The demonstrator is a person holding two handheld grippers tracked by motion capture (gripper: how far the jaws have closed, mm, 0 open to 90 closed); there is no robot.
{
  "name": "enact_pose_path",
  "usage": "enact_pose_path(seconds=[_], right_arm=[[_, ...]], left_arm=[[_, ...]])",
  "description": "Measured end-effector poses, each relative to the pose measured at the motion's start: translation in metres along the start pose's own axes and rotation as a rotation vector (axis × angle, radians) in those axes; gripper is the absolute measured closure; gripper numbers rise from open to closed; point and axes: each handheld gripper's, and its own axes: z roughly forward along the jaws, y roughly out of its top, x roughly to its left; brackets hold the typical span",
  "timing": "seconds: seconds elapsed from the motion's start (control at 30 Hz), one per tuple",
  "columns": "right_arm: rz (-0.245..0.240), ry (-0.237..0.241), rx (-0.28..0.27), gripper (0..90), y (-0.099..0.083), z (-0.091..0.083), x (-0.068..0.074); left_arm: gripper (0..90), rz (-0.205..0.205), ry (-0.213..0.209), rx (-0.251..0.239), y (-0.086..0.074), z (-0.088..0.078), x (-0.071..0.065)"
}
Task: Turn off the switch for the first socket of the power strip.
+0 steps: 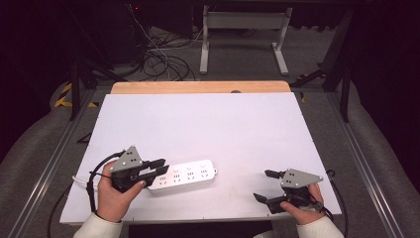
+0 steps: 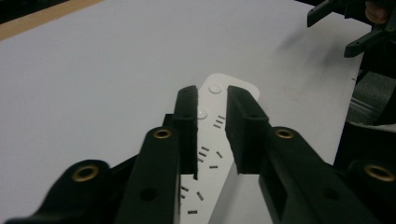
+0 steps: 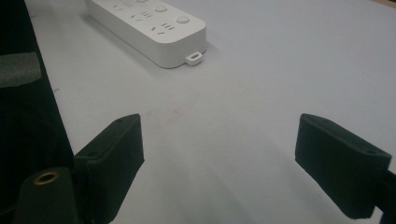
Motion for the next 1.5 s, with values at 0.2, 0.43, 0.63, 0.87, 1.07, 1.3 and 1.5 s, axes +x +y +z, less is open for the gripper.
enact_pose_path(seconds=[0.2, 0.43, 0.63, 0.87, 1.07, 1.3, 1.5], right_arm=[[-0.001, 0.000, -0.001, 15.8, 0.000, 0.000, 0.000], [-0.002, 0.001, -0.005, 15.8, 0.000, 0.000, 0.000], [-0.004, 0.002, -0.003, 15.8, 0.000, 0.000, 0.000], [-0.003, 0.002, -0.007, 15.8, 0.000, -0.001, 0.000], [-0.005, 0.003, -0.005, 15.8, 0.000, -0.001, 0.000], [-0.007, 0.001, -0.005, 15.8, 0.000, -0.001, 0.000], [-0.007, 0.001, -0.005, 15.8, 0.000, 0.000, 0.000]], left_arm=[[89.9, -0.009, -0.019, 0.032, 0.003, 0.001, 0.002], [90.0, -0.011, -0.024, 0.052, 0.006, 0.002, 0.001], [90.0, -0.030, -0.014, 0.117, 0.008, 0.005, 0.005], [90.0, -0.050, -0.005, 0.192, 0.010, 0.011, 0.011], [90.0, -0.070, 0.010, 0.260, 0.012, 0.017, 0.012], [90.0, -0.095, 0.043, 0.342, 0.011, 0.025, 0.017], [90.0, -0.100, 0.043, 0.381, 0.011, 0.031, 0.020]])
